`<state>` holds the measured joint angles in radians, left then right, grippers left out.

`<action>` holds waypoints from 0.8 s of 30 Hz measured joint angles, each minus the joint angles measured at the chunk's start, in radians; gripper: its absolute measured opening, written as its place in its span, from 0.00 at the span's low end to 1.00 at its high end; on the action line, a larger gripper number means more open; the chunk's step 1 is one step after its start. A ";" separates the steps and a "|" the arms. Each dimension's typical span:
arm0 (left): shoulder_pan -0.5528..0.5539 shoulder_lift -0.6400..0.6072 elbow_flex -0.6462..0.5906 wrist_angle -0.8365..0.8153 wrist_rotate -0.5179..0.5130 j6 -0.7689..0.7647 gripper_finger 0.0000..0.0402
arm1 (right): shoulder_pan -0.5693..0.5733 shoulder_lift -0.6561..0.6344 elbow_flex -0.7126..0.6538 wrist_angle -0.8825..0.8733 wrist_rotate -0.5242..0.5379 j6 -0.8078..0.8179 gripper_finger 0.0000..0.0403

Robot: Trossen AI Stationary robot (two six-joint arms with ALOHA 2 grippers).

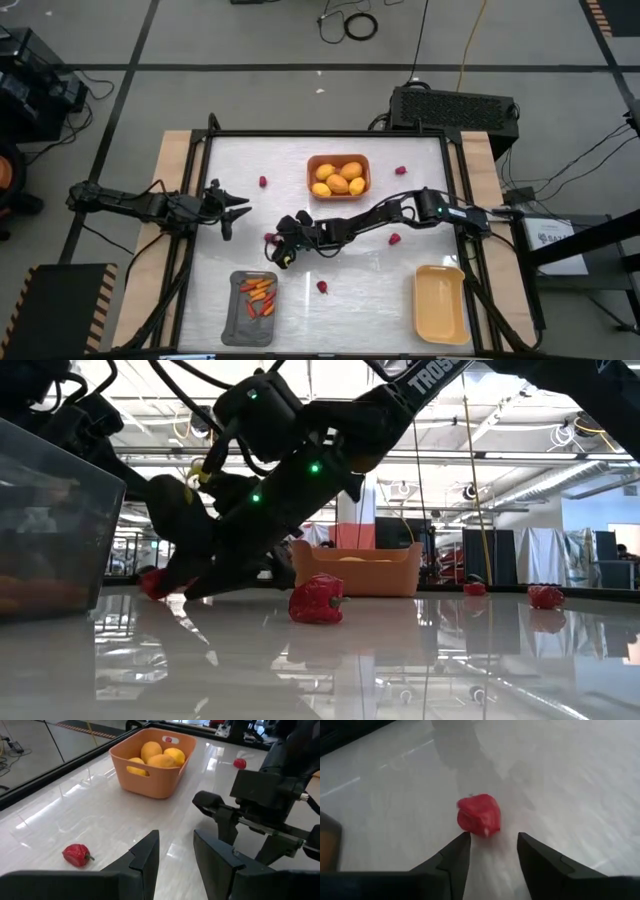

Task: Sort produce into baskets
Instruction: Put the red chili pepper into the yellow bin

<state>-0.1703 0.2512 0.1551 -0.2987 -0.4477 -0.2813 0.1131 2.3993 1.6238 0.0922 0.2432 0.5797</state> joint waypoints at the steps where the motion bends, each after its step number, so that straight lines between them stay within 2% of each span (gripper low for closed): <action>1: 0.000 0.000 0.000 -0.001 0.000 0.000 0.32 | 0.000 0.000 0.000 -0.001 0.001 -0.009 0.37; 12: 0.000 0.001 0.000 0.001 0.000 0.000 0.32 | -0.002 -0.006 0.011 -0.007 -0.004 -0.062 0.07; 15: 0.000 0.001 0.000 0.001 0.000 0.000 0.32 | -0.002 -0.016 0.011 -0.032 -0.014 -0.083 0.01; 19: 0.000 0.001 0.000 0.001 0.001 0.000 0.32 | -0.002 -0.049 0.012 -0.118 -0.048 -0.134 0.03; 24: 0.000 0.005 0.000 0.003 0.003 0.000 0.32 | 0.000 -0.088 0.015 -0.166 -0.050 -0.235 0.14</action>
<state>-0.1705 0.2559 0.1551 -0.2952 -0.4450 -0.2811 0.1135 2.3115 1.6392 -0.0734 0.1928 0.3448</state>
